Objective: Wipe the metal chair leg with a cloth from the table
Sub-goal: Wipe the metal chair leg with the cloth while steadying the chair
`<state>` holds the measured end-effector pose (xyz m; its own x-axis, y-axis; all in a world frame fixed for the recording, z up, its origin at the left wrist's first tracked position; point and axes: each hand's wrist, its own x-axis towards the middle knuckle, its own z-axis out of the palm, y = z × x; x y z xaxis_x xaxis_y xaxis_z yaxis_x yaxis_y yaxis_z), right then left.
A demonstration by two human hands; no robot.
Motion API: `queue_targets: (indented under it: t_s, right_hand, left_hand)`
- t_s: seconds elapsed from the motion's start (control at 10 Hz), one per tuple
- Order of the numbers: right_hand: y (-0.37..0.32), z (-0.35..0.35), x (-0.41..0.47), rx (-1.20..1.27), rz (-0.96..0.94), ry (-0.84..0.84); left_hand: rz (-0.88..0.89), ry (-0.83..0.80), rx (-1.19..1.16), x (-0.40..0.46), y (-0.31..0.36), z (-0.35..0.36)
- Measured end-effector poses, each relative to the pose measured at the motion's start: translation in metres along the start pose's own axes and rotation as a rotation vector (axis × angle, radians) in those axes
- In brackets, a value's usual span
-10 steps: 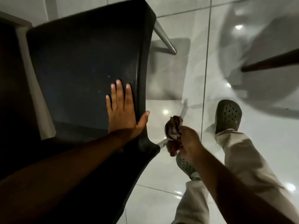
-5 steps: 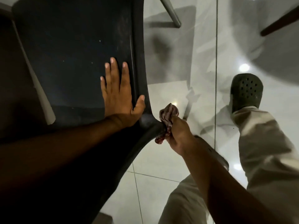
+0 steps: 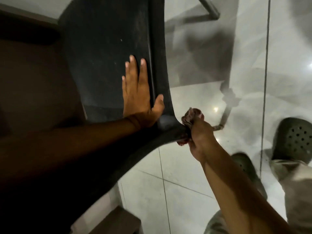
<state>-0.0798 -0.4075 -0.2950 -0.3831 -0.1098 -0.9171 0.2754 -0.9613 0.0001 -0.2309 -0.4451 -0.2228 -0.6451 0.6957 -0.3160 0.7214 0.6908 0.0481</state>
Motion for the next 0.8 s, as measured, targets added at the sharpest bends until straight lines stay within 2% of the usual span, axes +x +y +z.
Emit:
queue_targets:
  t_s: [0.1,0.2,0.3,0.4,0.5,0.7,0.8]
  right_hand:
    - [-0.001,-0.002,0.002,-0.032,-0.020,0.027]
    - [-0.003,-0.003,0.033,-0.264,0.019,0.135]
    - [0.006,-0.010,0.053,-0.210,0.014,0.170]
    - [0.019,-0.021,0.071,0.000,-0.012,0.276]
    - [0.031,-0.031,0.089,0.124,-0.037,0.295]
    - [0.035,-0.067,0.133,0.172,-0.106,0.240]
    - [0.037,-0.077,0.137,0.288,-0.076,0.243]
  left_hand:
    - [-0.006,0.017,-0.023,0.001,0.001,-0.002]
    - [-0.024,0.010,-0.062,0.002,0.005,-0.002]
    - [-0.006,0.036,-0.094,0.000,0.001,0.004]
    - [0.042,0.078,-0.086,0.002,-0.003,0.007]
    - [0.082,0.146,-0.070,0.007,-0.010,0.013]
    - [0.132,0.175,-0.056,0.008,-0.013,0.015]
    - [0.118,0.185,-0.086,0.006,-0.011,0.015]
